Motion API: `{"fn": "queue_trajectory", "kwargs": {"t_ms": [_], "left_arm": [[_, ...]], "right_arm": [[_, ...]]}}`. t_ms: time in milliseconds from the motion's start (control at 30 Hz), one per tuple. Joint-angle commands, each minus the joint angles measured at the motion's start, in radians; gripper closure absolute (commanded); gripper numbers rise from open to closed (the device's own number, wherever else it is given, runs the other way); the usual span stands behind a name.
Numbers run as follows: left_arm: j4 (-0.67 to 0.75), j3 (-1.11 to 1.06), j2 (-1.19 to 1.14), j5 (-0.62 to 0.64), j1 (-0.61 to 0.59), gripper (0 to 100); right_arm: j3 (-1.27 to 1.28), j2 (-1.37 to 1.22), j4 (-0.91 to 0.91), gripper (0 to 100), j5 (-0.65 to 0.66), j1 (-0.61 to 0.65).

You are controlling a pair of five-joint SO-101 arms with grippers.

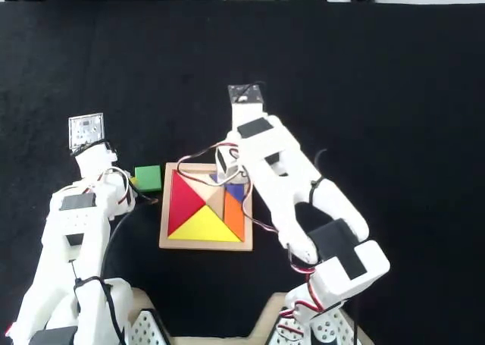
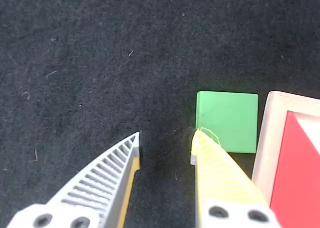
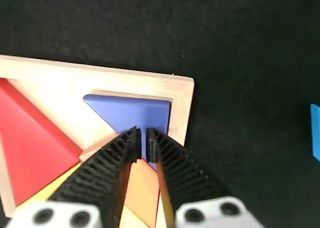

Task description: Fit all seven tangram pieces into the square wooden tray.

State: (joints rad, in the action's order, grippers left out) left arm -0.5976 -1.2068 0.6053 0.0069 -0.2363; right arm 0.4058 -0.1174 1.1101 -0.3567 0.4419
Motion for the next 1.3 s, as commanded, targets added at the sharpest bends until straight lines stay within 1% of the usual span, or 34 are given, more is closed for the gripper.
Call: {"fn": "queue_trajectory", "kwargs": {"t_ms": [0, 200, 433, 633, 967, 1267], "left_arm": [[0.014, 0.010, 0.003, -0.011, 0.012, 83], [0.014, 0.010, 0.003, -0.011, 0.012, 83], [0.014, 0.010, 0.003, -0.011, 0.012, 83], [0.014, 0.010, 0.003, -0.011, 0.012, 83], [0.014, 0.012, 0.003, -0.011, 0.012, 83], [0.014, 0.010, 0.003, -0.011, 0.012, 83]], "right_arm": [[0.004, 0.024, -0.032, 98.1, 0.009, -0.012], [-0.016, 0.008, -0.032, 98.1, 0.009, -0.005], [-0.039, -0.045, -0.040, 98.1, 0.009, 0.054], [-0.071, -0.084, -0.032, 98.1, 0.009, 0.052], [-0.065, -0.031, -0.011, 98.1, 0.008, 0.046], [-0.071, -0.110, -0.017, 98.1, 0.009, 0.044]]}}
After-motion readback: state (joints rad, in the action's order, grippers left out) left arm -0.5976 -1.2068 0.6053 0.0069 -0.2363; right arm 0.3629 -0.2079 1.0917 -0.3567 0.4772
